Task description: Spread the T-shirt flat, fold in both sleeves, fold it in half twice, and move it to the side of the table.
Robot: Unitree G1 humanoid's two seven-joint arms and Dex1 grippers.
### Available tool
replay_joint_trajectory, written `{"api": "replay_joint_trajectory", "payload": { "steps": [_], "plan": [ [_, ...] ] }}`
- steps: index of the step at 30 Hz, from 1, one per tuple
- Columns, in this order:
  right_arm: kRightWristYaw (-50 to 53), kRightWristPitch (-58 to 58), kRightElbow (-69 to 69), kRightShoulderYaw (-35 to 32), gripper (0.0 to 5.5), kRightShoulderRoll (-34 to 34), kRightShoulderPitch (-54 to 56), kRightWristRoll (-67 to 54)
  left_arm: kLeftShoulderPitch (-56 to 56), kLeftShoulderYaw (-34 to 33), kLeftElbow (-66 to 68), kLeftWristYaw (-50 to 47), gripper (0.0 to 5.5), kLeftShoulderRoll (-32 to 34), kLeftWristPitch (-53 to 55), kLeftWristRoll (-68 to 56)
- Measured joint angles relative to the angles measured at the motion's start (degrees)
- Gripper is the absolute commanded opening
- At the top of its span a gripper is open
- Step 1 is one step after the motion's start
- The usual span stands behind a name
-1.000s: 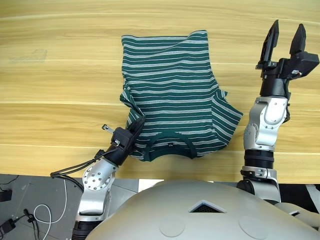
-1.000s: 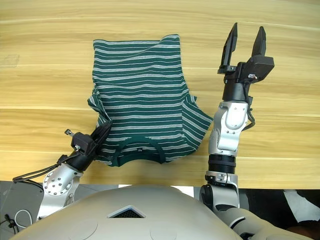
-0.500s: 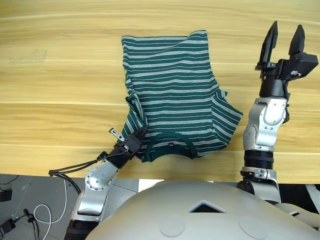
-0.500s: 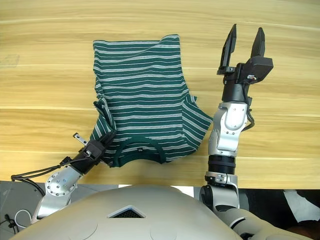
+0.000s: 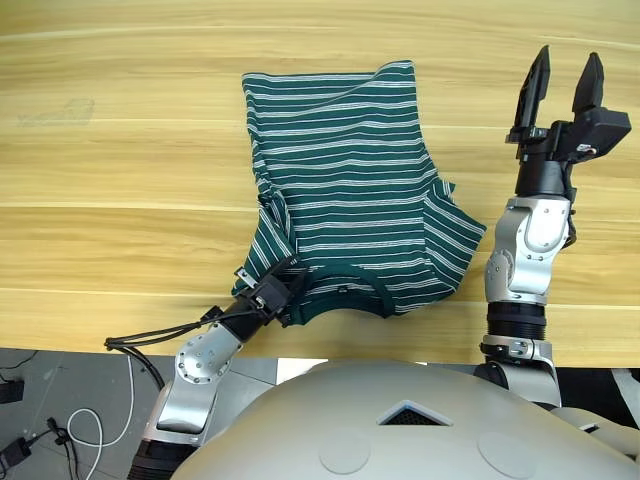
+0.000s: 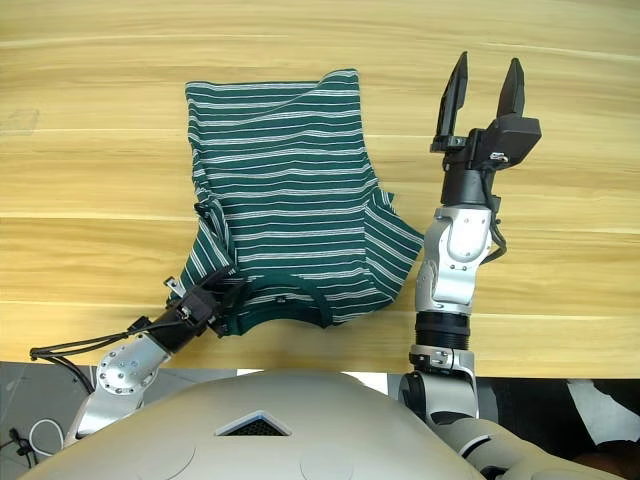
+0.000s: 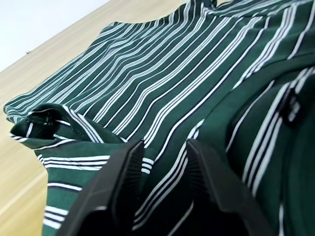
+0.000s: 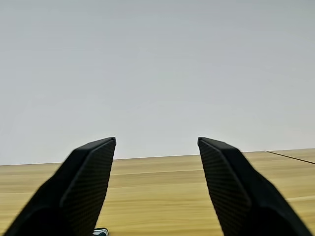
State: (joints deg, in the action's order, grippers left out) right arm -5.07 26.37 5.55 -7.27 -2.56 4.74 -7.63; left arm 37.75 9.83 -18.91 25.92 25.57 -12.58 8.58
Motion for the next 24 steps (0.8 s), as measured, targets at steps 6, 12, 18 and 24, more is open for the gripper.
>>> {"api": "replay_joint_trajectory", "payload": {
  "steps": [6, 12, 18, 24],
  "plan": [
    [0.0, 0.1, 0.6, 0.1, 3.10, -0.1, 0.0, 0.0, 1.5, 1.3, -5.0, 5.3, 3.17, 2.0, 1.9, -6.8],
    [-3.7, -3.5, 1.4, -0.1, 3.10, -3.5, -0.1, -1.5, -5.0, -10.1, -17.7, 9.0, 3.84, 3.3, 11.5, -43.7],
    [-25.1, -28.4, -6.4, -11.4, 3.10, -21.5, -11.5, -26.3, -7.3, -24.1, -24.8, -6.4, 3.84, -0.6, 14.5, -59.8],
    [-39.8, -60.8, -9.9, -17.2, 3.10, -35.6, -23.0, -47.5, -6.7, -29.2, -23.0, -16.2, 3.84, -4.5, 15.7, -53.1]
  ]
}}
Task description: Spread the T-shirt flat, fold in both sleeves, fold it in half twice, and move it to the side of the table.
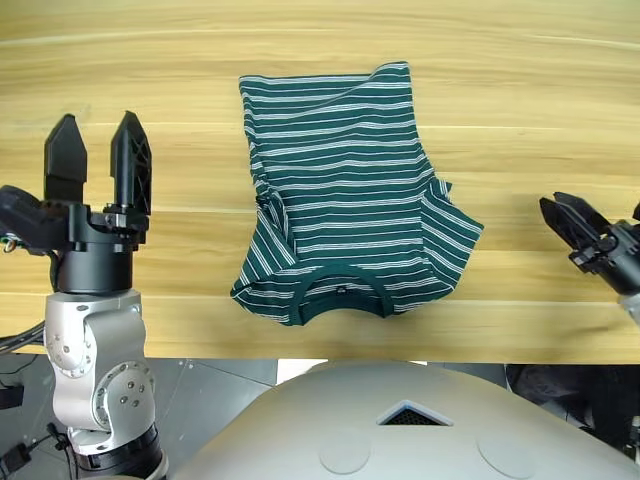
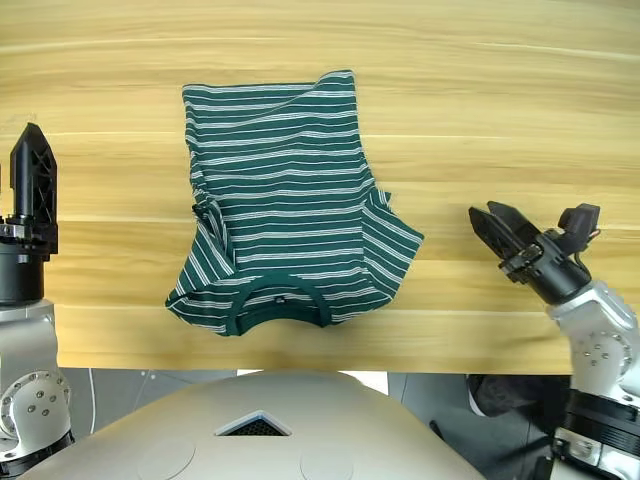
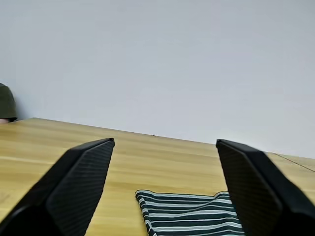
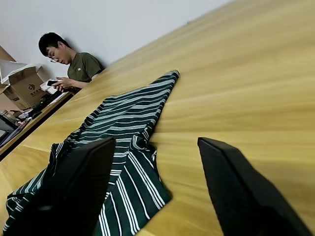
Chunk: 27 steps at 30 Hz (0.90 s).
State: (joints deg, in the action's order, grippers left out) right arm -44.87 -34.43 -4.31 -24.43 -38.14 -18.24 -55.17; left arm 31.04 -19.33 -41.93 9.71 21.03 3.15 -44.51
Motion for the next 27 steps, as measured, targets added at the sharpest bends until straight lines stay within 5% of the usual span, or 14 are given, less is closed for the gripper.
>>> {"api": "replay_joint_trajectory", "payload": {
  "steps": [9, 24, 27],
  "plan": [
    [15.1, -15.9, -7.6, 6.8, 3.10, 6.1, -1.1, -1.4, 3.8, 0.8, -0.5, 0.2, 3.84, -2.5, 1.9, 5.6],
    [18.4, -9.4, -10.0, 12.6, 3.10, 8.9, 0.6, 11.5, 4.3, 1.7, -1.6, 0.8, 3.84, -4.5, 3.3, 7.4],
    [18.2, -8.7, -10.0, 13.0, 2.58, 8.9, 0.7, 12.8, 4.1, 2.2, -1.8, 0.8, 3.86, -4.7, 3.8, 7.6]
  ]
}}
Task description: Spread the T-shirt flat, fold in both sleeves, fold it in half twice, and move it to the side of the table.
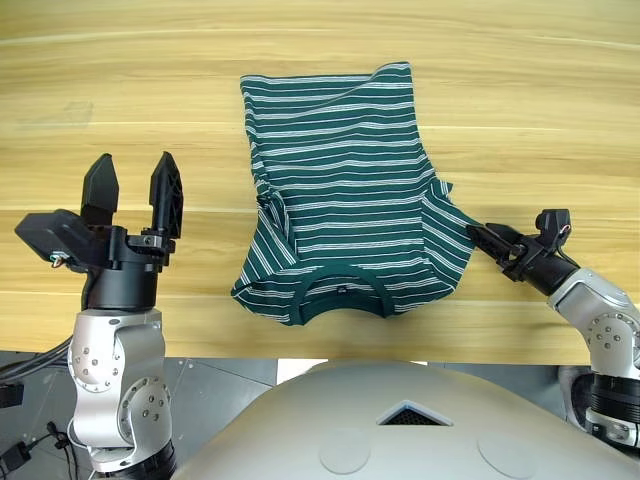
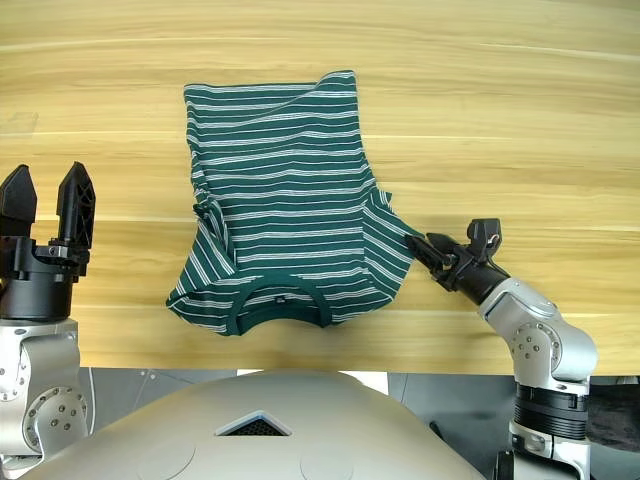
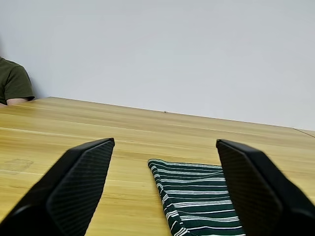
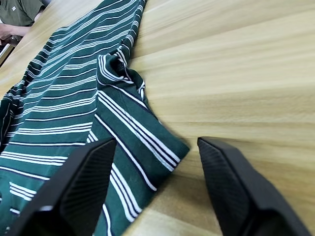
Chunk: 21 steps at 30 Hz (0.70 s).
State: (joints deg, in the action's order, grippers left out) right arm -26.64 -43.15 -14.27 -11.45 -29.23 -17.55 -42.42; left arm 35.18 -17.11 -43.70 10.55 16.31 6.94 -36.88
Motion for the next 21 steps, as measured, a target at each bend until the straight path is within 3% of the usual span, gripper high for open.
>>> {"api": "replay_joint_trajectory", "payload": {
  "steps": [8, 13, 21],
  "plan": [
    [-4.0, 0.6, -1.6, 2.8, 0.82, -0.2, -2.2, 1.3, -0.2, 0.5, 0.0, 0.5, 3.86, -0.3, 0.5, 0.6],
    [-4.6, 1.6, -1.6, 3.2, 0.03, -0.1, -2.5, 3.8, 0.0, 1.9, -0.4, 1.8, 3.86, -0.8, 0.7, 0.6],
    [-5.5, 3.6, -0.9, 3.8, 0.03, 1.0, -2.4, 5.6, 1.6, 5.3, -1.0, 5.4, 3.86, -1.0, 0.6, 0.8]
  ]
}}
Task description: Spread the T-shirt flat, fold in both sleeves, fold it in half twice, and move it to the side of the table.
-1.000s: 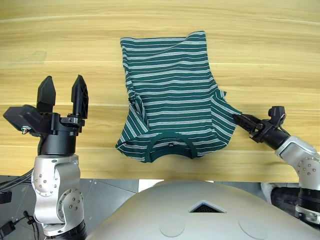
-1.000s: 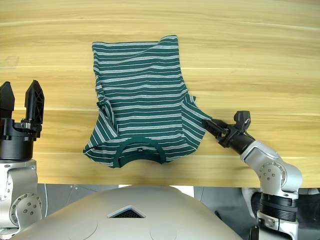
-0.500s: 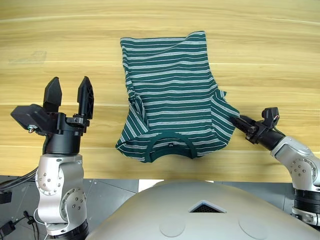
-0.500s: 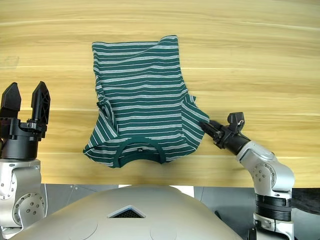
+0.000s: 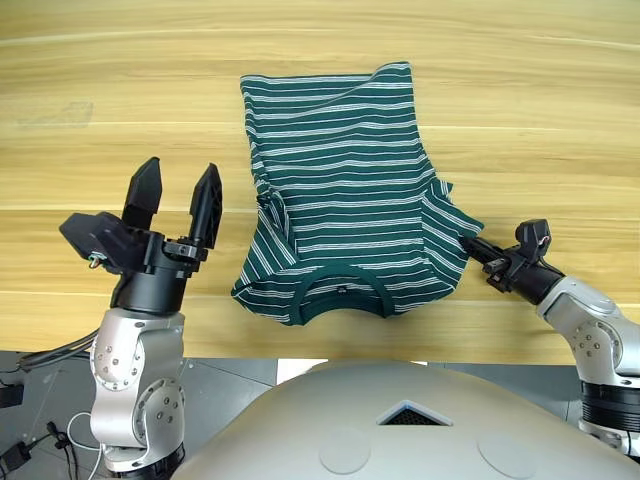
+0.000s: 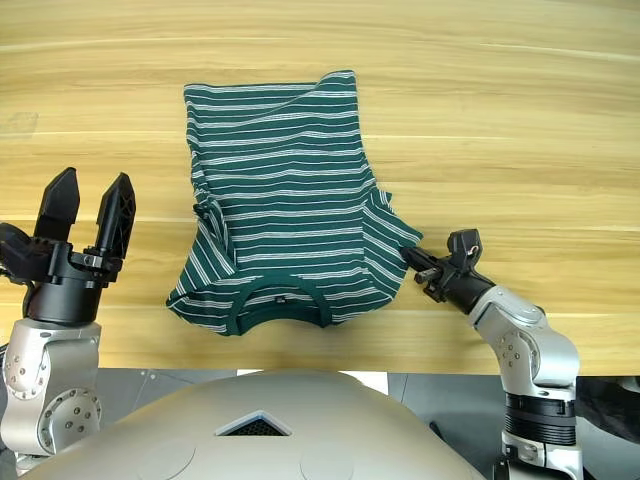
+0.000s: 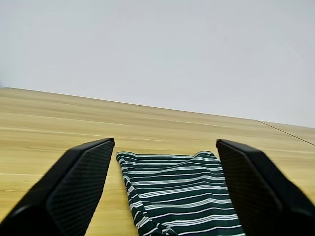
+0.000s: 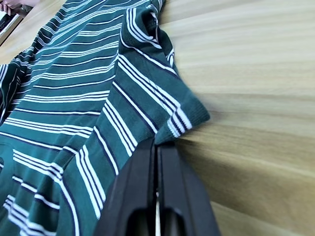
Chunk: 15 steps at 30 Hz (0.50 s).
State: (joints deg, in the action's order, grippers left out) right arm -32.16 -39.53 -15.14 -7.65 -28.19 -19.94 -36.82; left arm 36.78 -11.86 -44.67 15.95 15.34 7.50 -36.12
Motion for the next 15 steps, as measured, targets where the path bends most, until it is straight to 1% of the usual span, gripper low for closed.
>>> {"api": "replay_joint_trajectory", "payload": {
  "steps": [2, 7, 15],
  "plan": [
    [0.1, 0.4, 0.6, -0.4, 0.03, 0.4, 0.3, 0.1, 0.3, 0.1, 0.0, 0.4, 3.86, -0.1, 0.0, 0.1],
    [0.1, 1.8, 1.2, -0.6, 0.95, 0.8, 1.0, 2.1, 0.4, 0.1, 0.0, 0.8, 3.86, -0.2, 0.0, 0.5],
    [0.6, 1.9, 3.0, -1.1, 1.00, 1.1, 2.8, 2.2, 0.2, 0.1, 0.0, 0.8, 3.86, -0.2, 0.0, 1.7]
  ]
}}
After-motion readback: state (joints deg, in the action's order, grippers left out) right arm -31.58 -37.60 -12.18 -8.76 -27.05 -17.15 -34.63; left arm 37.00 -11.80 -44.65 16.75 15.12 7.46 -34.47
